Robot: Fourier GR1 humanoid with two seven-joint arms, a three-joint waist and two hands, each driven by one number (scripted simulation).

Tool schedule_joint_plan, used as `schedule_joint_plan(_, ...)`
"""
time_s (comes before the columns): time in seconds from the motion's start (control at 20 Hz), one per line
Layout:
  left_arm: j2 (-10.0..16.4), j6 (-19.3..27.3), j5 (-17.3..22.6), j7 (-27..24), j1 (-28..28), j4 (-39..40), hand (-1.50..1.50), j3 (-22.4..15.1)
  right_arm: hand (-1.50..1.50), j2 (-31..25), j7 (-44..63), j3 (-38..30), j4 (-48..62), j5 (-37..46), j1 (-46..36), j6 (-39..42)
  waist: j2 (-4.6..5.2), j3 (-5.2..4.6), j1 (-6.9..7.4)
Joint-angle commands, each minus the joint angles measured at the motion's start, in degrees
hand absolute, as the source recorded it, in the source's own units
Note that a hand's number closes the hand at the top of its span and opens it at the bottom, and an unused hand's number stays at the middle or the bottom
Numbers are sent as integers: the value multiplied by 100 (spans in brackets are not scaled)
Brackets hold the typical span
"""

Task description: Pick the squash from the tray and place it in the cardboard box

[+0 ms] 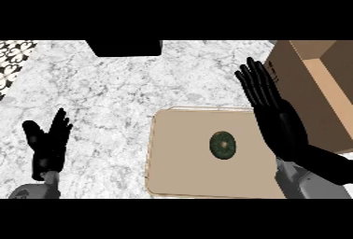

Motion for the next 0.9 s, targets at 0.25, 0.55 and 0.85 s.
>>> schedule_joint_plan(0.25,452,-791,370,-265,-213,-973,0,165,-150,-273,976,-608,183,1209,1226,-2304,-146,-210,-347)
schedule_joint_plan(0.55,482,-1252,807,-97,61,-1165,0,210,-150,95,-175,-416,-424,3315,1983,-4472,-116,-207,-237)
schedule_joint_plan(0.85,635,-1498,991,-26,203,-1558,0,310,-150,-169,1203,685,-926,5259,3115,-4561,-60,-228,-97)
